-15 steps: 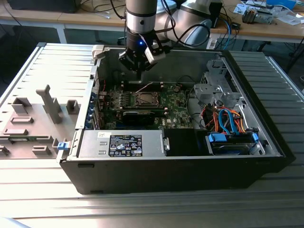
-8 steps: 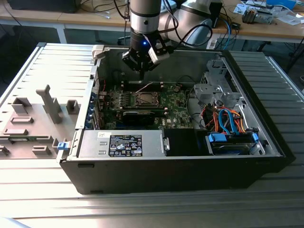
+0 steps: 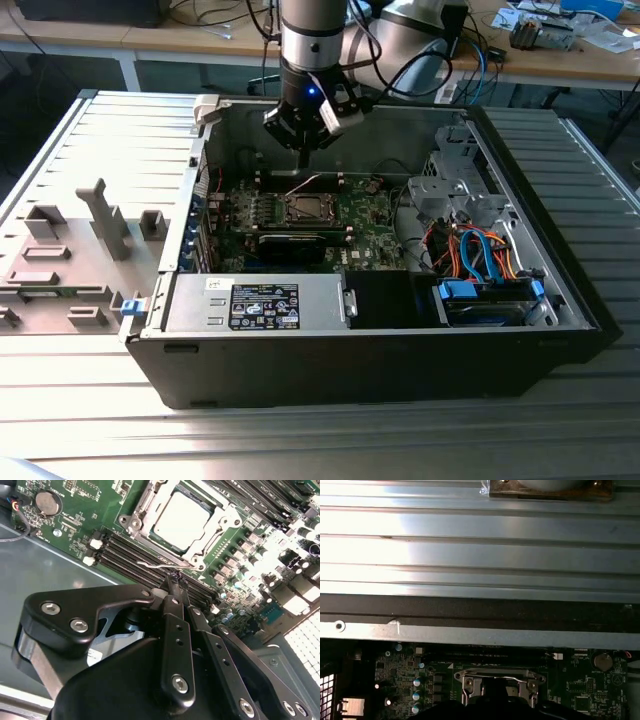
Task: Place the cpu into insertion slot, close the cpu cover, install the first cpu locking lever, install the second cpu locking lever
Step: 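Install the first cpu locking lever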
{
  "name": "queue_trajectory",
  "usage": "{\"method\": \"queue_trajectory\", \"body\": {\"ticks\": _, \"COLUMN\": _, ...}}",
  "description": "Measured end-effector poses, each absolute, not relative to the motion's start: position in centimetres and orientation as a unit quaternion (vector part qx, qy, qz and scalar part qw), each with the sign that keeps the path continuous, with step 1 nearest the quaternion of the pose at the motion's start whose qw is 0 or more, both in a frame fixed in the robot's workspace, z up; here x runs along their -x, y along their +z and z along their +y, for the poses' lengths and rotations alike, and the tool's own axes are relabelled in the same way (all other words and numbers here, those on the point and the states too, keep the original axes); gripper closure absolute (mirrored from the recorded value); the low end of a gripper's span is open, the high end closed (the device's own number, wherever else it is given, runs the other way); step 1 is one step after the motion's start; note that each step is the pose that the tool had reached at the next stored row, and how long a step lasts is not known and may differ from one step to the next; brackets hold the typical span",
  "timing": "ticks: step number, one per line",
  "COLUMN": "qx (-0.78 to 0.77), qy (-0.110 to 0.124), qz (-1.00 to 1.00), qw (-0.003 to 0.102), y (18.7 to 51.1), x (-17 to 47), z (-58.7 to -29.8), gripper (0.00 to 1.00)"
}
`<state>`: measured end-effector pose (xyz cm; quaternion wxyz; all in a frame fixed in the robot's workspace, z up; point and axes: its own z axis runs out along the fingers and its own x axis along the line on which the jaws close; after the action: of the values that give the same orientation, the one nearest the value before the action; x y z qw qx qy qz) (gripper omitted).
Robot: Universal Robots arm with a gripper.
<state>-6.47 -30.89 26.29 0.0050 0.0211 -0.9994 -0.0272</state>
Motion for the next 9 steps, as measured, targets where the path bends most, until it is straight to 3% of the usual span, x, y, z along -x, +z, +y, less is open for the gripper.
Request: {"method": "queue_trajectory", "body": {"ticks": 9, "qx": -0.021, "qy": -0.026, "qz": -0.999, "qw": 0.005, "y": 26.27, "x": 5.41, "z": -30.87, "gripper": 0.89}}
